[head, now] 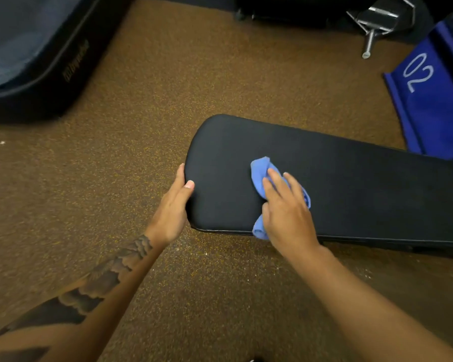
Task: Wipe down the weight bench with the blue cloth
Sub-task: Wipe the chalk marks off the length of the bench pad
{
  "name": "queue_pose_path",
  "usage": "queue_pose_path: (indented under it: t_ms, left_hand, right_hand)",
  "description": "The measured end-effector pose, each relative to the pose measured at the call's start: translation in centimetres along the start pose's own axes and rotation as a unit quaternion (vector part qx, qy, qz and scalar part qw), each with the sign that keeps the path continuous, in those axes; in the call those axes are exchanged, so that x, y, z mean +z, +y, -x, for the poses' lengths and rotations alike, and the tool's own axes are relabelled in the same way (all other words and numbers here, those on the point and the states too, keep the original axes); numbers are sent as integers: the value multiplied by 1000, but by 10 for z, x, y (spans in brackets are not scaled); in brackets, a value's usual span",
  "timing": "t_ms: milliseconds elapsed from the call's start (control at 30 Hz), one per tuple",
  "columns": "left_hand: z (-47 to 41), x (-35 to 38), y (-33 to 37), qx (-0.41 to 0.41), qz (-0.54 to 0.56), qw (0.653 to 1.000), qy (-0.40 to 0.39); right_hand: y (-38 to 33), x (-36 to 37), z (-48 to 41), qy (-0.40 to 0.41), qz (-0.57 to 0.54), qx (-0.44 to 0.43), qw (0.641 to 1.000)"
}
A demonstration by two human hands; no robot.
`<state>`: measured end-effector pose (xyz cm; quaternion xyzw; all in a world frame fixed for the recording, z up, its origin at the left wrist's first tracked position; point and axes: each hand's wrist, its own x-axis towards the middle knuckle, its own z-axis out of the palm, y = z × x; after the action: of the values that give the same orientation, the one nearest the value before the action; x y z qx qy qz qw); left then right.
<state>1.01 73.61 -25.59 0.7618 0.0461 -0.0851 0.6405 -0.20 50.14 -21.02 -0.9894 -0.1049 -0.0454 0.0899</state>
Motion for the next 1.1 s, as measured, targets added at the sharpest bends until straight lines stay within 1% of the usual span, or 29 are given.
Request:
queue_pose_path:
  t_ms: [67, 167, 233, 267, 333, 367, 433, 467, 533, 600, 667, 733, 833, 900, 933, 1000, 1100]
  left_hand:
    - [1, 1, 1, 5, 4, 1000, -4]
    - [0, 1, -2, 10, 11, 1000, -8]
    - [1, 2, 1, 11, 14, 1000, -7]
    - [1, 3, 2, 11, 19, 1000, -6]
    - [2, 5, 2, 16, 26, 1000, 6]
    - [1, 5, 1, 21, 31, 999, 11]
    - [-1, 7, -2, 27, 34, 999, 15]
    - [-1, 7, -3, 23, 38, 999, 22]
    - [-2, 6, -4, 14, 60, 998, 22]
    - [1, 6, 1, 21, 70, 997, -2]
    - [3, 6, 7, 24, 79, 996, -17]
    - [3, 5, 8, 16, 78, 997, -23]
    - [1, 4, 6, 14, 55, 998, -29]
    - [2, 5, 7, 4, 52, 999, -16]
    - [3, 5, 8, 0, 48, 999, -5]
    - [3, 4, 4, 2, 39, 999, 3]
    - [0, 0, -4, -7, 67, 998, 5]
  right_hand:
    - [-4, 5, -37, 13, -17, 42, 999]
    - [-16, 11, -94, 29, -11, 84, 996]
    - [-31, 13, -124, 27, -10, 93, 995]
    - [-42, 13, -134, 21, -14, 84, 996]
    - [-64, 16, -141, 8, -31, 30, 999]
    - [-75, 17, -137, 0, -41, -17, 999]
    - [-88, 18, -112, -21, -59, -108, 992]
    - [-88, 18, -94, -31, -62, -140, 988]
    - [-74, 16, -62, -32, -57, -162, 985]
    - [-41, 15, -45, -23, -45, -137, 989]
    - [-6, 11, -49, -7, -39, -80, 996]
    - [13, 7, -71, 0, -34, -19, 999]
    - [6, 5, -124, 14, -14, 47, 999]
    - [-14, 7, -154, 21, -28, 60, 998]
    - [-25, 8, -166, 17, -37, 54, 998]
    - [-46, 14, -175, 8, -41, 15, 999]
    - [-72, 25, -144, 7, -45, -88, 995]
